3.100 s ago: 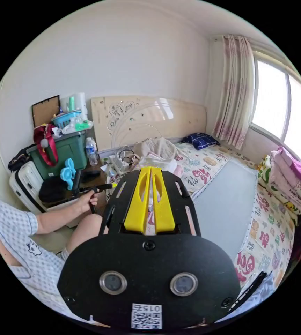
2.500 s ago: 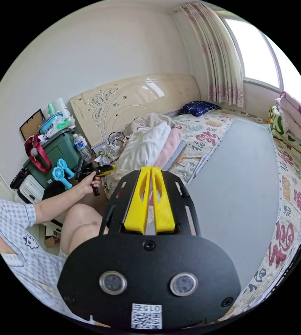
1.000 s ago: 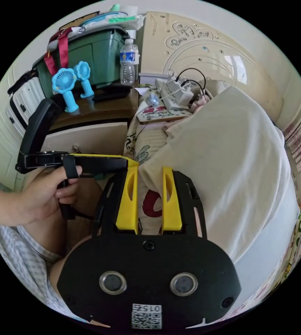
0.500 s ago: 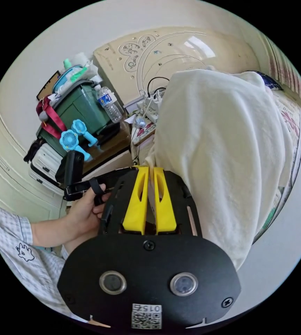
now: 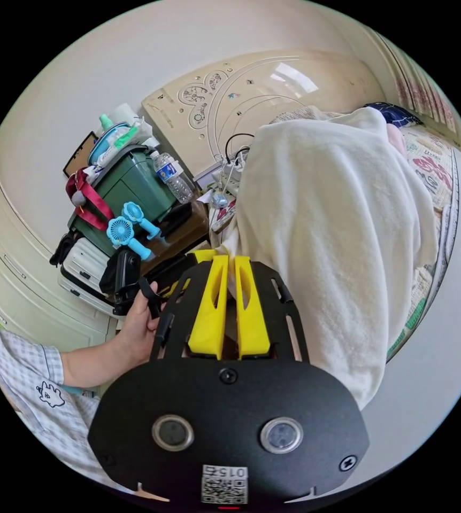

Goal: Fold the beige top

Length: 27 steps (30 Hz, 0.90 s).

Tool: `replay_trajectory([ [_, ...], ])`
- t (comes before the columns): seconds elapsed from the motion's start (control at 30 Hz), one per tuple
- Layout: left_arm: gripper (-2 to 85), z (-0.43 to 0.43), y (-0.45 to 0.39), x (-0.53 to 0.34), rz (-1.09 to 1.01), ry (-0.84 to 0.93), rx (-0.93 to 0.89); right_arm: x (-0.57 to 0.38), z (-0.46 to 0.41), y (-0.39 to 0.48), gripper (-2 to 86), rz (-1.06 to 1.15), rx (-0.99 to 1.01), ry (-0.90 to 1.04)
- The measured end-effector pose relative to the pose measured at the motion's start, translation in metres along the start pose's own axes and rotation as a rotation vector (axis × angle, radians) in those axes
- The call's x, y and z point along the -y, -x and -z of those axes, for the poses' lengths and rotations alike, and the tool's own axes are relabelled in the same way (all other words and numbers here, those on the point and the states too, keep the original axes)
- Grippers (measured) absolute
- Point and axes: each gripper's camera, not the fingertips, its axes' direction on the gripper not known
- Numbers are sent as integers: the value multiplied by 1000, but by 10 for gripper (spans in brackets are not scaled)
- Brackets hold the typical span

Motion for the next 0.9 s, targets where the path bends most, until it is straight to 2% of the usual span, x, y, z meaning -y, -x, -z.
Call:
replay_trajectory([
  [0.17,82,-1,-5,4,-50,-18,33,9,-9,13,11,35,6,11],
  [0.37,49,-25,-9,5,-99,49,241,34,-42,41,28,119,-56,61],
  [0.5,31,-37,-18,5,-152,73,257,59,-65,66,60,140,-85,59],
  [0.67,15,-45,-24,4,-167,95,283,89,-95,92,50,122,-80,93],
  [0.77,12,-48,-27,4,-167,109,312,105,-113,110,24,88,-153,109],
  [0.9,8,-55,-37,0,-211,127,366,121,-141,153,10,156,-301,113],
])
